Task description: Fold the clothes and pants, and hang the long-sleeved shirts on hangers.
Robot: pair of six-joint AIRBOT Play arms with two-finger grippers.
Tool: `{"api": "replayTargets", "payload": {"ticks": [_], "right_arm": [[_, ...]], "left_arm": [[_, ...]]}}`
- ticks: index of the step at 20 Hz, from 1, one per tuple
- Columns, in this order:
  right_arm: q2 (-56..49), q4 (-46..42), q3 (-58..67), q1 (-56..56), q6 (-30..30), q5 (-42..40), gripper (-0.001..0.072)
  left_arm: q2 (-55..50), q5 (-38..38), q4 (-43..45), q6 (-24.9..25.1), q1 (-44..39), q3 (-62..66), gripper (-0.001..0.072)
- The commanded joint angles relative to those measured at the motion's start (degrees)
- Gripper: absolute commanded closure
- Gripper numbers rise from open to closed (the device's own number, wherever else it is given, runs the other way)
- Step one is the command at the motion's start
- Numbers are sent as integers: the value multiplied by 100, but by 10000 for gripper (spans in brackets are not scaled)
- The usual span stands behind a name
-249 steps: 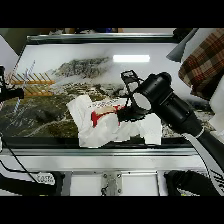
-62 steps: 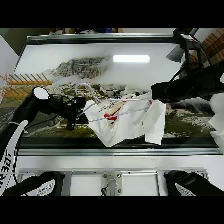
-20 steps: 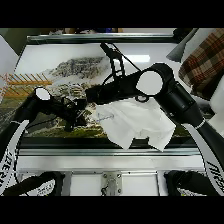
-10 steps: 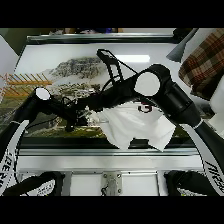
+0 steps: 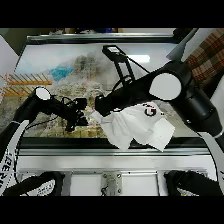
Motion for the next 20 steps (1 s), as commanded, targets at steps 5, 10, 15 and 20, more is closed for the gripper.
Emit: {"api": "replayTargets", "payload": {"ticks": [5,10,15,20], "right_arm": [[516,608,2,-850,-855,846,120],[820,1849,-90,-2135,-2055,1316,121],[1657,3241,-1467,-4212,-3405,1410,121],[2518,4321,-3405,-6704,-5228,1423,123]], "left_arm": [[-4,0,24,7,7,-4,692],[-4,-63,28,7,7,-4,692],[-4,-151,24,7,7,-4,691],[-4,-155,24,7,7,-4,691]]}}
